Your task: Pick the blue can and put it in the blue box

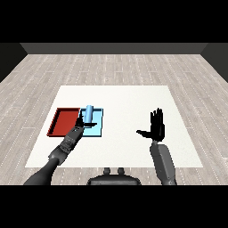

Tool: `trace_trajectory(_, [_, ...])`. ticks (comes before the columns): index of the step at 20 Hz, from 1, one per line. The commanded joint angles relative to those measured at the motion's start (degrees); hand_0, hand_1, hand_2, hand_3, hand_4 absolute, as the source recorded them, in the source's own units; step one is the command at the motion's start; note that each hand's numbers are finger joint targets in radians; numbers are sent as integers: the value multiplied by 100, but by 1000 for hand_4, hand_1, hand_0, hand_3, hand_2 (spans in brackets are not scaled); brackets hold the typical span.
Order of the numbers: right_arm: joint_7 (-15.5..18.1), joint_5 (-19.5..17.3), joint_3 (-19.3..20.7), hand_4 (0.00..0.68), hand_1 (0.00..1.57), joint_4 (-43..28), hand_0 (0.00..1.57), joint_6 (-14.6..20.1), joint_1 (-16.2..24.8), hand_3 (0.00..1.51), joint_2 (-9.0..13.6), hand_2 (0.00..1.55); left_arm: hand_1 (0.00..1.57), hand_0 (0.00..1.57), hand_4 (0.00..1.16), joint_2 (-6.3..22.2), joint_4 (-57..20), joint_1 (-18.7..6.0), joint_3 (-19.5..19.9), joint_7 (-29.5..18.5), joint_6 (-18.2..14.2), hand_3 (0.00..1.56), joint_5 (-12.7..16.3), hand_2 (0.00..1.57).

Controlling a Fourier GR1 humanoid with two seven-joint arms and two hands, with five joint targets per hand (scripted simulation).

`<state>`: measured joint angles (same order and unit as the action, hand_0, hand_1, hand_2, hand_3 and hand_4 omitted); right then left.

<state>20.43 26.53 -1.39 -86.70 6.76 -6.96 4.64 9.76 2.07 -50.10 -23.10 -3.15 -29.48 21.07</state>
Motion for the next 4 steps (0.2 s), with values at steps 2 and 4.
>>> trace_trajectory(2, [154,-109,-116,0,0,47,0,-173,206,0,8,0,0,0,0,169,749,215,461,-1399,-146,0,369,0])
trace_trajectory(4, [180,-265,-173,0,0,235,0,-222,7,0,72,0,0,0,0,267,831,22,499,-1436,-67,0,325,0])
